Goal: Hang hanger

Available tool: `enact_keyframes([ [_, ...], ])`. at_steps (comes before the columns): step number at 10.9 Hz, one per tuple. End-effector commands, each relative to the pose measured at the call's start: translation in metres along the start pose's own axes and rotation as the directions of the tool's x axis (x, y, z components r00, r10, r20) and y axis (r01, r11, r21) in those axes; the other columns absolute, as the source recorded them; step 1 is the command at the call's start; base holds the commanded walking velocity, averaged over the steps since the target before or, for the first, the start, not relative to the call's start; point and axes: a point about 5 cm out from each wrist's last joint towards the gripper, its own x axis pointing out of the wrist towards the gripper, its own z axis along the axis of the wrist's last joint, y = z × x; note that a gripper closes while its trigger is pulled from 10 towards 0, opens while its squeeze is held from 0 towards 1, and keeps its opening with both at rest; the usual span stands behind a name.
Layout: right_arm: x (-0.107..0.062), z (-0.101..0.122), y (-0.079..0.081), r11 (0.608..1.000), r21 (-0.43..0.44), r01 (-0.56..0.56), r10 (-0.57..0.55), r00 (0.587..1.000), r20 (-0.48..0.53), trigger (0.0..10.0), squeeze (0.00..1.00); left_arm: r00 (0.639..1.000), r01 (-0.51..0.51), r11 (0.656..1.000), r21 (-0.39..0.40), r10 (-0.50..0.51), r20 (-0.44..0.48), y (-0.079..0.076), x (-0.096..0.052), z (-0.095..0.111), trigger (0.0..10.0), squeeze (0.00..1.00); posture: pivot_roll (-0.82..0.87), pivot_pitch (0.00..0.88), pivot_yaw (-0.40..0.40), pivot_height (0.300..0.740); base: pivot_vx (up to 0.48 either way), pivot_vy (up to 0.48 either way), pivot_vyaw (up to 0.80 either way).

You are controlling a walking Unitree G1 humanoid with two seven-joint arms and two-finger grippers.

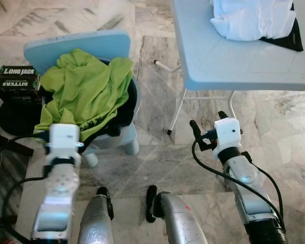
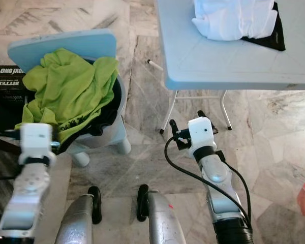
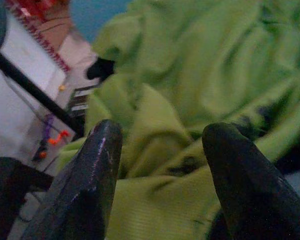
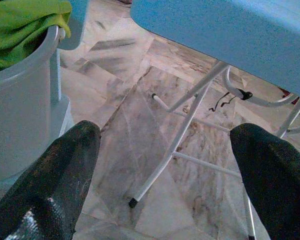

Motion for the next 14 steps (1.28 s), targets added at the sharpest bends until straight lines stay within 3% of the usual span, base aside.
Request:
enact_keyframes([
  [1,-0.004,-0.008,0.001,1.0,0.004,0.005,-0.005,1.0,-0.029,10.0,0.0,0.999,0.04,0.999,0.027,-0.039,-0.014,-0.005,-0.005,-0.005,10.0,1.0,-0.01,0.311,-0.103,0.74,0.0,0.0,0.0],
  [2,-0.003,-0.008,0.0,1.0,0.004,0.005,-0.005,1.0,-0.028,10.0,0.0,0.991,0.118,0.986,0.116,-0.124,0.041,-0.014,-0.007,0.001,10.0,1.0,-0.01,0.311,-0.103,0.74,0.0,0.0,0.0],
  [4,-0.003,-0.008,0.0,1.0,0.003,0.006,-0.006,1.0,-0.028,10.0,0.0,0.979,0.188,0.958,0.216,-0.199,0.034,-0.02,-0.018,-0.011,10.0,1.0,-0.01,0.312,-0.099,0.74,0.0,0.0,0.0],
  [5,-0.003,-0.009,0.0,1.0,0.005,0.006,-0.006,1.0,-0.03,10.0,0.0,0.964,0.225,0.921,0.318,-0.257,0.062,-0.022,-0.024,-0.013,10.0,1.0,0.0,0.312,-0.099,0.74,0.0,0.0,0.0],
  [7,0.0,-0.01,0.005,1.0,0.012,-0.007,0.008,1.0,-0.029,10.0,0.0,0.944,0.259,0.857,0.446,-0.322,0.071,-0.022,-0.04,-0.027,10.0,1.0,0.01,0.311,-0.097,0.74,0.0,0.0,0.0],
  [9,0.002,-0.01,0.006,1.0,0.015,-0.01,0.011,1.0,-0.028,10.0,0.0,0.944,0.259,0.835,0.486,-0.325,0.055,-0.017,-0.049,-0.038,10.0,1.0,0.01,0.312,-0.096,0.74,0.0,0.0,0.0],
  [12,0.006,-0.01,0.01,0.999,0.048,-0.025,0.026,1.0,-0.016,10.0,0.0,0.961,0.22,0.842,0.493,-0.273,0.037,-0.007,-0.049,-0.047,10.0,1.0,0.04,0.311,-0.089,0.74,0.0,0.0,0.0],
  [13,0.007,-0.009,0.012,0.997,0.078,-0.027,0.028,1.0,-0.011,10.0,0.0,0.965,0.203,0.867,0.456,-0.256,0.057,-0.009,-0.047,-0.04,10.0,0.0,0.04,0.308,-0.088,0.74,0.0,0.0,0.0],
  [14,0.008,-0.009,0.012,0.997,0.073,-0.02,0.021,1.0,-0.006,10.0,0.0,0.965,0.202,0.897,0.394,-0.252,0.078,-0.013,-0.044,-0.033,10.0,0.0,0.05,0.304,-0.086,0.74,0.0,0.0,0.0],
])
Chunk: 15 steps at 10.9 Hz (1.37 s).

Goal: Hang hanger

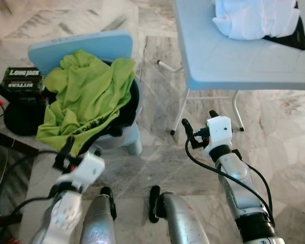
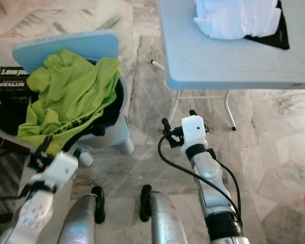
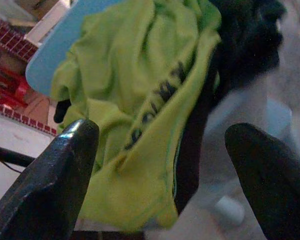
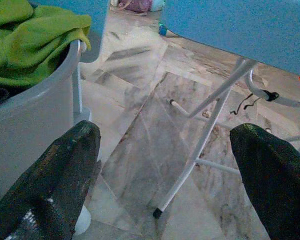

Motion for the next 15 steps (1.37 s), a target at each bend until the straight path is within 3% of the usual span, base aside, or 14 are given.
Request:
enact_keyframes([
  [1,-0.003,-0.007,-0.004,0.999,0.026,0.024,-0.023,0.999,-0.025,10.0,0.0,1.0,-0.005,0.999,-0.046,0.004,-0.012,-0.002,0.003,0.004,10.0,0.0,0.05,0.297,-0.08,0.74,0.0,0.0,0.0],
  [3,-0.002,-0.007,-0.005,0.998,0.049,0.047,-0.046,0.999,-0.023,10.0,0.0,0.999,-0.037,0.994,-0.103,0.036,-0.006,0.001,0.013,0.018,10.0,0.0,0.05,0.285,-0.069,0.74,0.0,0.0,-0.4],
  [6,-0.004,-0.009,-0.013,0.987,0.112,0.115,-0.113,0.993,-0.026,10.0,0.0,0.995,-0.079,0.982,-0.174,0.087,0.04,0.008,0.017,0.032,10.0,0.0,0.05,0.273,-0.057,0.74,0.0,0.209,-0.15],
  [10,-0.003,-0.009,-0.014,0.985,0.119,0.127,-0.125,0.992,-0.024,10.0,0.0,0.996,-0.076,0.984,-0.164,0.082,0.032,0.006,0.022,0.032,10.0,0.0,0.04,0.269,-0.051,0.74,0.0,0.48,0.0],
  [12,-0.001,-0.009,-0.017,0.978,0.148,0.15,-0.15,0.989,-0.015,10.0,0.0,0.995,-0.083,0.982,-0.169,0.091,0.04,0.007,0.024,0.03,10.0,0.0,0.05,0.25,-0.031,0.74,0.0,0.0,0.0],
  [15,0.0,-0.011,-0.023,0.958,0.18,0.222,-0.224,0.975,-0.008,10.0,0.0,0.99,-0.139,0.976,-0.167,0.138,-0.019,0.015,0.033,0.004,10.0,0.0,0.06,0.201,0.022,0.74,0.0,0.0,0.0],
])
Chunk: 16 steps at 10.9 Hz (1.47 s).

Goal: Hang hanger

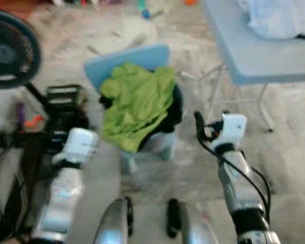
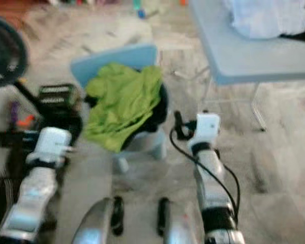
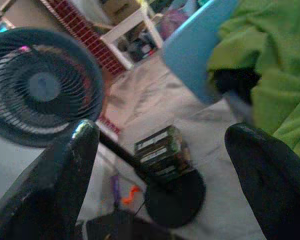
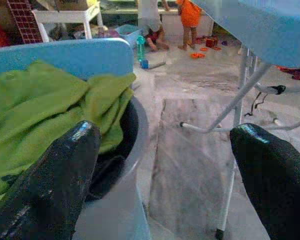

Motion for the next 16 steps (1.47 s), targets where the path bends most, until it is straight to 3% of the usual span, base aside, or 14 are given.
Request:
enact_keyframes([
  [1,-0.005,-0.007,-0.006,0.999,0.007,0.033,-0.033,0.999,-0.022,10.0,0.0,0.999,0.044,0.999,0.014,-0.044,-0.004,-0.006,-0.002,-0.004,10.0,0.0,0.06,0.198,0.03,0.74,0.0,0.0,0.0],
  [3,-0.005,-0.009,-0.001,0.999,0.013,0.029,-0.029,0.999,-0.018,10.0,0.0,0.987,0.162,0.978,0.13,-0.162,-0.009,-0.013,0.001,-0.012,10.0,0.0,0.06,0.21,0.043,0.74,0.0,0.0,0.0],
  [4,-0.006,-0.009,0.0,0.999,0.014,0.035,-0.035,0.999,-0.014,10.0,0.0,0.958,0.278,0.932,0.231,-0.288,0.008,-0.022,0.004,-0.013,10.0,0.0,0.06,0.218,0.05,0.74,0.0,0.0,0.0],
  [5,-0.008,-0.009,-0.001,0.999,0.013,0.043,-0.043,0.999,-0.014,10.0,0.0,0.942,0.318,0.912,0.258,-0.334,0.021,-0.025,0.006,-0.011,10.0,0.0,0.05,0.234,0.051,0.74,0.0,0.0,0.0],
  [7,-0.014,-0.007,-0.003,0.999,0.003,0.041,-0.041,0.999,-0.017,10.0,0.0,0.893,0.416,0.863,0.287,-0.447,0.051,-0.043,0.011,-0.003,10.0,0.0,0.02,0.279,0.024,0.74,0.0,0.0,0.0],
  [9,-0.018,-0.004,-0.001,1.0,-0.02,0.0,-0.001,1.0,-0.025,10.0,0.0,0.858,0.465,0.84,0.279,-0.505,0.091,-0.065,0.013,0.008,10.0,0.0,-0.01,0.324,-0.013,0.74,0.0,0.0,0.0],
  [10,-0.02,-0.002,-0.002,0.999,-0.041,-0.024,0.023,0.999,-0.037,10.0,0.0,0.833,0.502,0.824,0.262,-0.543,0.11,-0.084,0.011,0.017,10.0,0.0,-0.03,0.347,-0.036,0.74,0.0,0.0,0.0],
  [11,-0.02,-0.002,-0.002,0.999,-0.041,-0.024,0.023,0.999,-0.037,10.0,0.0,0.833,0.502,0.824,0.262,-0.543,0.11,-0.084,0.011,0.017,10.0,0.0,-0.03,0.347,-0.036,0.74,0.0,0.0,0.0],
  [12,-0.019,0.0,-0.001,0.997,-0.056,-0.047,0.045,0.998,-0.038,10.0,0.0,0.79,0.57,0.789,0.228,-0.603,0.111,-0.105,0.0,0.024,10.0,0.0,-0.04,0.353,-0.052,0.74,0.0,0.0,0.0],
  [14,-0.016,0.003,0.001,0.996,-0.063,-0.061,0.059,0.998,-0.036,10.0,0.0,0.76,0.621,0.74,0.258,-0.649,0.034,-0.117,-0.007,0.013,10.0,0.0,-0.04,0.356,-0.061,0.74,0.0,0.0,0.0],
  [16,-0.018,0.003,0.003,0.995,-0.071,-0.077,0.073,0.996,-0.05,10.0,0.0,0.759,0.633,0.726,0.269,-0.651,-0.026,-0.115,-0.006,0.004,10.0,0.0,-0.04,0.356,-0.063,0.74,0.0,0.0,0.0],
])
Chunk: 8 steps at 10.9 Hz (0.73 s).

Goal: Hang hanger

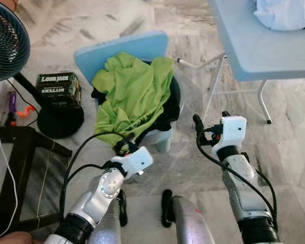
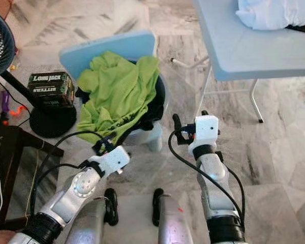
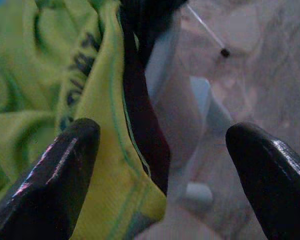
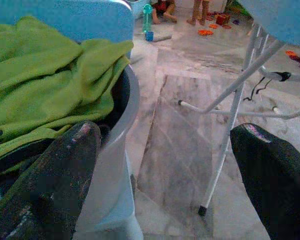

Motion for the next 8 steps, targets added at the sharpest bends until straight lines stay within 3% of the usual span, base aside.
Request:
enact_keyframes([
  [1,-0.005,-0.004,0.0,1.0,-0.007,-0.006,0.005,1.0,-0.023,10.0,0.0,0.998,0.024,1.0,-0.009,-0.024,-0.05,-0.006,-0.004,-0.009,10.0,0.0,-0.04,0.356,-0.063,0.74,0.0,0.0,0.0],
  [4,-0.003,-0.004,0.003,1.0,-0.01,-0.016,0.016,0.999,-0.03,10.0,0.0,0.982,0.013,0.999,-0.046,-0.021,-0.187,-0.007,-0.017,-0.035,10.0,0.0,-0.03,0.353,-0.06,0.74,0.0,0.0,0.0],
  [8,-0.001,-0.003,0.004,1.0,-0.012,-0.016,0.015,0.999,-0.034,10.0,0.0,0.988,0.017,1.0,0.0,-0.016,-0.152,-0.003,-0.008,-0.029,10.0,0.0,-0.04,0.348,-0.057,0.74,0.0,0.0,0.0],
])
